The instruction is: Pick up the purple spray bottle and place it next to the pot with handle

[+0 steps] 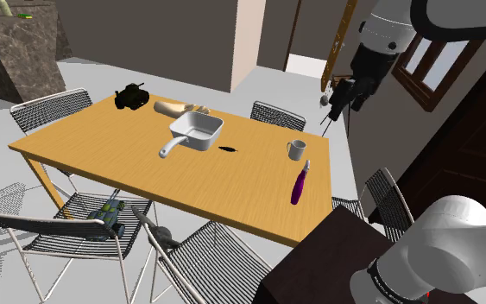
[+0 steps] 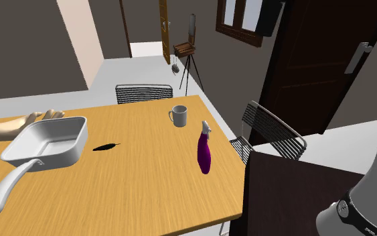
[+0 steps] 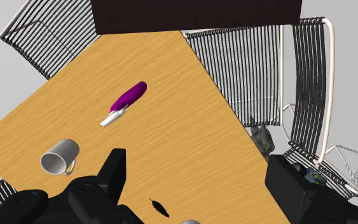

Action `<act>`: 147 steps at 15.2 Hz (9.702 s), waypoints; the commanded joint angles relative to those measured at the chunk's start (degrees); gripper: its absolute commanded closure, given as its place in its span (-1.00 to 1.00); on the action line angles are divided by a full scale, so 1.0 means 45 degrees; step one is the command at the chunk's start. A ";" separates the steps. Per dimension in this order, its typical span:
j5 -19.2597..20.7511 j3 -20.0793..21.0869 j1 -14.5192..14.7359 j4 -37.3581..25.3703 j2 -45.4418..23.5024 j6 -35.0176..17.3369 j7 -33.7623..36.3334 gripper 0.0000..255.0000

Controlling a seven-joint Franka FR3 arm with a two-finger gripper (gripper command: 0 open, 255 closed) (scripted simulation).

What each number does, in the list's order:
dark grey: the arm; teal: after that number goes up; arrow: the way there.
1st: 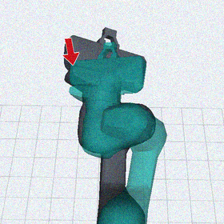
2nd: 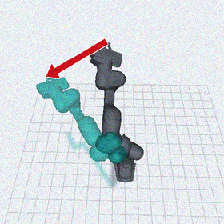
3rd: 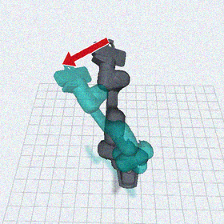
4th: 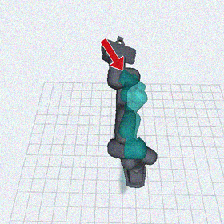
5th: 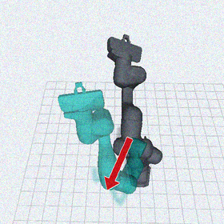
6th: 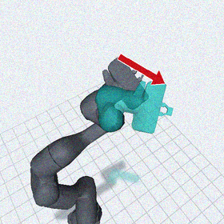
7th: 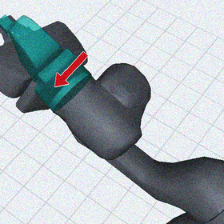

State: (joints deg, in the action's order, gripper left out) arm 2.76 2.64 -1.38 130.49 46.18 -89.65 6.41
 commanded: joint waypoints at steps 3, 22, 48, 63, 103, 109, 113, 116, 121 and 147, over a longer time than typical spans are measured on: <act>0.0081 -0.0008 -0.0137 0.1032 0.0245 -0.0908 0.0249 -1.00; 0.1537 0.0172 -0.2343 0.7825 -0.2295 -1.1367 0.3207 -1.00; 2.2416 0.3420 -1.0199 0.3343 -1.4789 -1.7319 2.2144 -1.00; 2.2415 0.3421 -1.0199 0.3343 -1.4789 -1.7319 2.2143 1.00; 0.1910 0.1962 -0.6285 0.6543 -0.5137 -1.4049 0.4407 1.00; 0.1454 0.1670 -0.5925 0.6089 -0.4259 -1.2726 0.3923 1.00; 0.1247 0.1530 -0.5767 0.5718 -0.3770 -1.1873 0.3676 1.00; 0.1126 0.1445 -0.5677 0.5408 -0.3453 -1.1250 0.3517 1.00; 0.0972 0.1330 -0.5569 0.4836 -0.3014 -1.0247 0.3289 1.00; 0.4921 0.4093 -0.4375 -0.8724 -1.4892 -0.7049 0.8431 1.00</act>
State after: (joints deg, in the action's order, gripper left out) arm 23.90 21.13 -22.02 94.65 -18.10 -122.43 43.67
